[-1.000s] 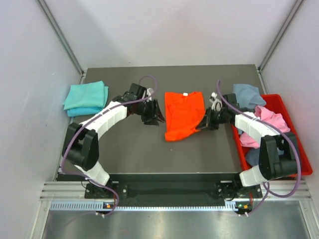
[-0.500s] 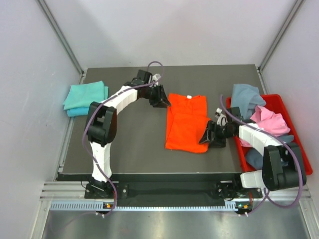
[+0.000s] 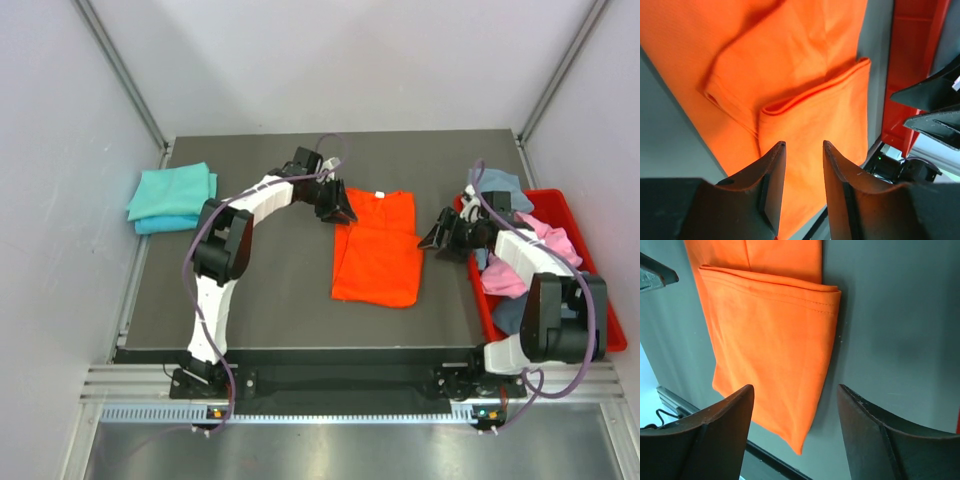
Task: Fold and stack the t-shirts
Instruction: Fold the tshirt
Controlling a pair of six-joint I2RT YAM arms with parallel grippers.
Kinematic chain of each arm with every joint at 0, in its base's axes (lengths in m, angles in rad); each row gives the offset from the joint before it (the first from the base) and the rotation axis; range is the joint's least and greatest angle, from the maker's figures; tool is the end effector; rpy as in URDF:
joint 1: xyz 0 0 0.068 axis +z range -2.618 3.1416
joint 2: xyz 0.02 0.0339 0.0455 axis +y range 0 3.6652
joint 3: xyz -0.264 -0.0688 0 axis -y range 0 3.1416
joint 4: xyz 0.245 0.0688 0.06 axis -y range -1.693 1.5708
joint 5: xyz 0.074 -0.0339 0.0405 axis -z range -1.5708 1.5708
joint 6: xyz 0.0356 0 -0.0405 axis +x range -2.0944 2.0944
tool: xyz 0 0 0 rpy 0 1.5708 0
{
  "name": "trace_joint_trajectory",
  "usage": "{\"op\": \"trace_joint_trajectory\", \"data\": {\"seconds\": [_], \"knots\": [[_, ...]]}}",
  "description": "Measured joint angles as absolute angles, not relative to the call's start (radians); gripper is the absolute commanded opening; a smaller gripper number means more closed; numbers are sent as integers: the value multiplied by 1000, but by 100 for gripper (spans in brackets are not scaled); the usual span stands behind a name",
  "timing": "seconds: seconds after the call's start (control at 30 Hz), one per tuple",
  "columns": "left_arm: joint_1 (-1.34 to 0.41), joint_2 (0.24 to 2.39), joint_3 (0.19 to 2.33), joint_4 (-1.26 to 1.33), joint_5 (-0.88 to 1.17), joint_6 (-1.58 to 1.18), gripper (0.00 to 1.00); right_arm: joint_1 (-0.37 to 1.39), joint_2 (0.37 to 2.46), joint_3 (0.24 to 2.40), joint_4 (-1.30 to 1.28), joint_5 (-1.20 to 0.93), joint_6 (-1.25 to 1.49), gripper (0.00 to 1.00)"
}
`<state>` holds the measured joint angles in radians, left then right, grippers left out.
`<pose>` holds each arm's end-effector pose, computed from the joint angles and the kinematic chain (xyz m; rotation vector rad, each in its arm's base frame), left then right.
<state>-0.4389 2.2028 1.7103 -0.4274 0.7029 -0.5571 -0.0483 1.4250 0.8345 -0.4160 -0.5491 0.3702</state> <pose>0.4261 -0.2254 0.1831 0.1687 2.6322 -1.2652 0.2750 0.0053 0.1999 0.3264 2.5407 0.8284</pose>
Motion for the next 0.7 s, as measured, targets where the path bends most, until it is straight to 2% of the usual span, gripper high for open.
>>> {"op": "trace_joint_trajectory", "data": {"seconds": [0.7], "knots": [[-434, 2300, 1748, -424, 687, -527, 38, -49, 1594, 892, -299, -556, 366, 62]]}}
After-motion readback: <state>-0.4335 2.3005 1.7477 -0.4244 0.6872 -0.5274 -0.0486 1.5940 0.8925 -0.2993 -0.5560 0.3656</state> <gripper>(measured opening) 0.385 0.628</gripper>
